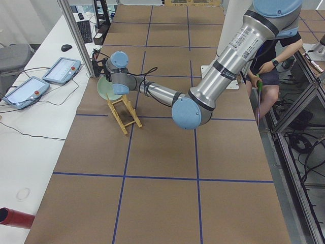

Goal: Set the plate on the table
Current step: 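Close the left gripper on the plate's rim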

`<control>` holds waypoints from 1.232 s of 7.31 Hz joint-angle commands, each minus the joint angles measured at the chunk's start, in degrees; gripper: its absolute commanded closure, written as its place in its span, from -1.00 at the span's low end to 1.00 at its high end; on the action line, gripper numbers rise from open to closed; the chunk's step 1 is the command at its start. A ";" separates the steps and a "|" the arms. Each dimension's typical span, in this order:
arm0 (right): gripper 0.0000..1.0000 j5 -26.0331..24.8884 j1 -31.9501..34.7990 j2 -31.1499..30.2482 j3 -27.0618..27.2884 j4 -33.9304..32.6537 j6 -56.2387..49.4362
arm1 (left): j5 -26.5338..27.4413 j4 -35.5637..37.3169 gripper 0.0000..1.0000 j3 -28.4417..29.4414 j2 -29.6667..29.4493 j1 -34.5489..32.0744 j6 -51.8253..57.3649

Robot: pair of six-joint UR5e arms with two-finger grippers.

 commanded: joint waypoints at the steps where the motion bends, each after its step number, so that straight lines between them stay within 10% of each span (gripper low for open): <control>1: -1.00 -0.01 0.00 0.00 0.00 0.00 0.00 | 0.07 0.00 0.23 0.00 0.00 0.69 0.00; 5: -1.00 -0.01 0.00 0.00 0.00 0.00 0.00 | 0.07 -0.26 1.00 0.00 0.09 0.87 0.00; 9: -1.00 -0.01 0.00 0.00 0.00 0.00 0.00 | -4.63 -0.53 1.00 -0.17 0.44 -2.71 0.09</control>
